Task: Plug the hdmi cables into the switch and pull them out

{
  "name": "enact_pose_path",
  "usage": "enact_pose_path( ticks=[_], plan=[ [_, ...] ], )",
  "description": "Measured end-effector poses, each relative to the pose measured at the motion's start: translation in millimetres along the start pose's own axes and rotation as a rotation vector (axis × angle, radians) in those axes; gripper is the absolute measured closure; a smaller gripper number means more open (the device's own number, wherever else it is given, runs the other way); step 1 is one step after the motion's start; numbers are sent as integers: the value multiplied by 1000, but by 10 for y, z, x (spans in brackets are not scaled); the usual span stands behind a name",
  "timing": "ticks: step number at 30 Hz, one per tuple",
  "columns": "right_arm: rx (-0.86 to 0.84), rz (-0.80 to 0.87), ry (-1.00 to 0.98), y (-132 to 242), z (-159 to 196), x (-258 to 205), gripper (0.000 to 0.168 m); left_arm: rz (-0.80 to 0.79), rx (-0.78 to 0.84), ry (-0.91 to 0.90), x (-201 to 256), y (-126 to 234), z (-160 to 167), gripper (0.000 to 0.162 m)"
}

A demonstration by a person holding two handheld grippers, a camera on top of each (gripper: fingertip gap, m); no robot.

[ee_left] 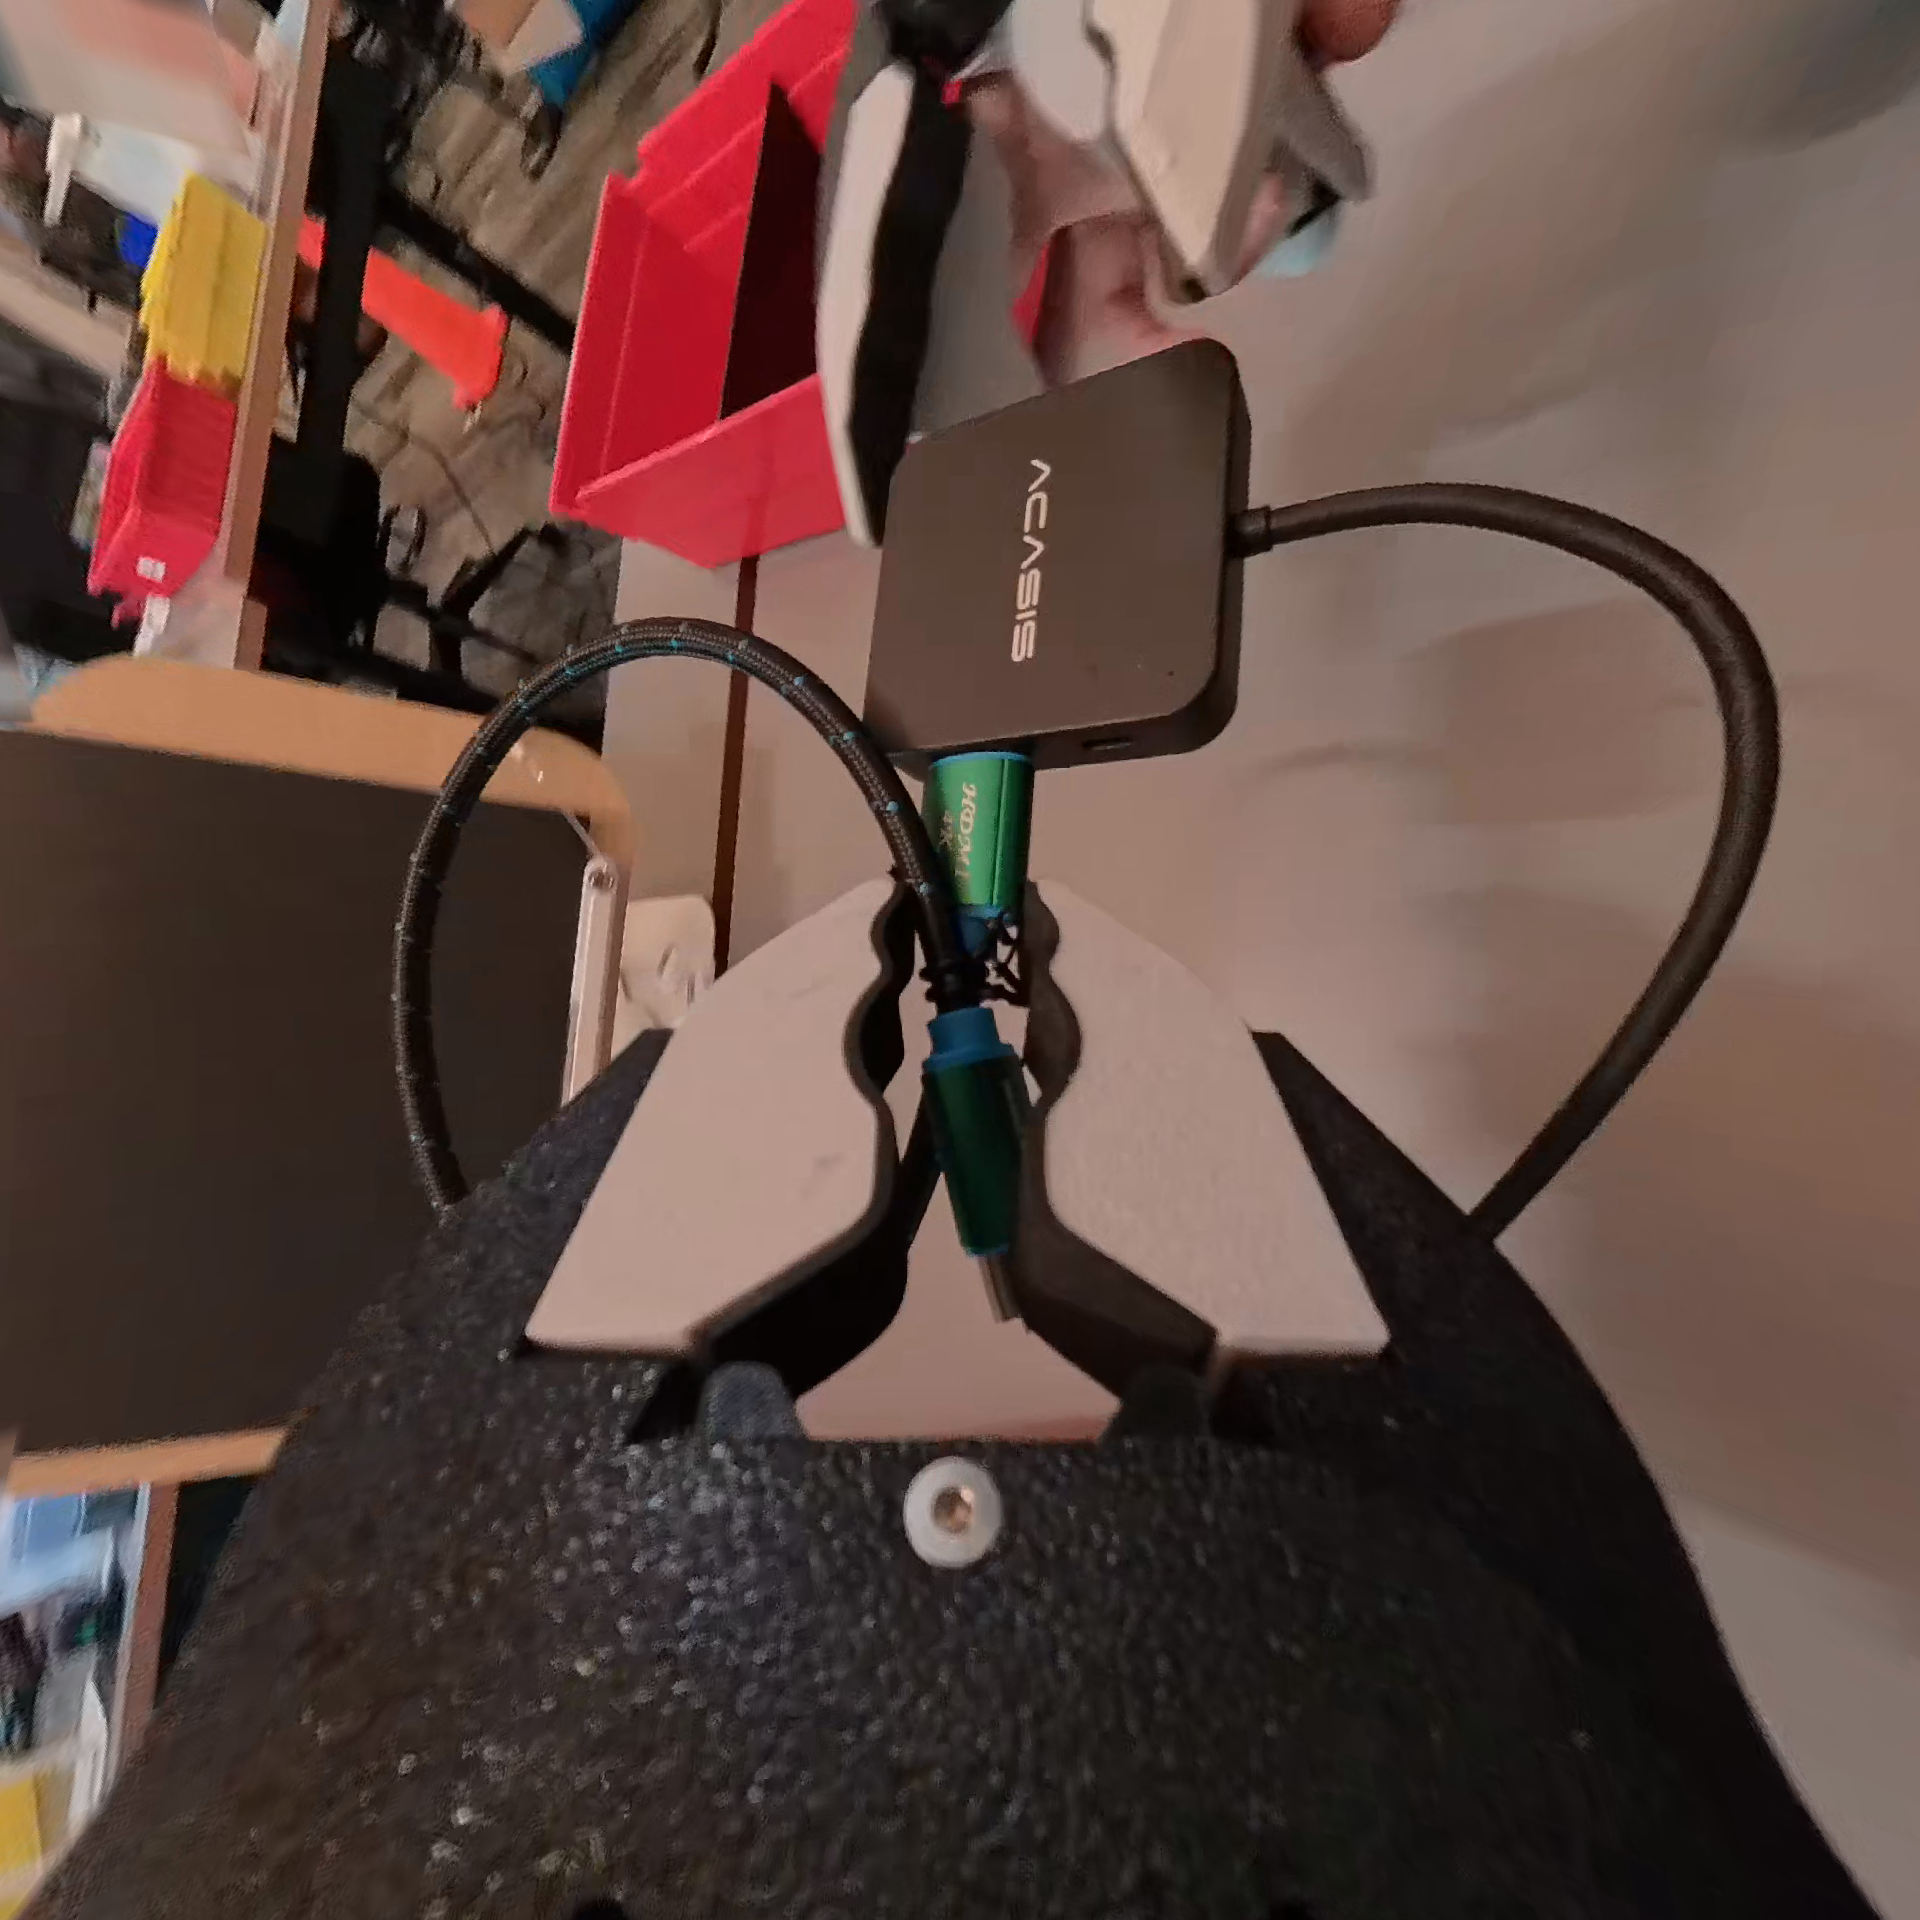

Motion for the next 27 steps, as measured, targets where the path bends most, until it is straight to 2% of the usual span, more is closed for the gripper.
enact_pose_path(
  ticks=[1,3,5,7,11,14,16,19,23,27],
  plan=[
    [-18,3,29,-2,-8,-18,88,23,30,-31,20,-4,-7,143],
    [-55,-20,48,15,-26,-55,87,73,97,-101,59,-9,-20,143],
    [-41,-27,24,59,-96,-75,95,118,136,-143,81,-18,-27,143],
    [-59,60,27,115,-179,-63,96,151,155,-180,101,-23,-43,143],
    [-244,178,155,190,-368,-257,96,197,186,-252,151,-36,-109,144],
    [-251,254,264,147,-583,-401,105,224,178,-314,209,-89,-147,143],
    [-383,120,292,19,-496,-460,113,230,188,-342,231,-119,-193,143],
    [-592,44,330,-91,-252,-390,110,236,197,-361,229,-131,-247,143],
    [-627,20,463,-136,-182,-331,147,264,186,-369,269,-123,-225,144],
    [-672,-27,610,-189,-115,-334,156,282,173,-375,282,-103,-193,144]
  ],
)
Point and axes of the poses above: each gripper's, where its closed fingertips meet, y back along the fingers, z out of its underside, x = y × z across the jaws, the point moved 8 cm from there along y, back along the fingers, and after that the axes turned 6 degrees about -z, right-handed, at the moved point
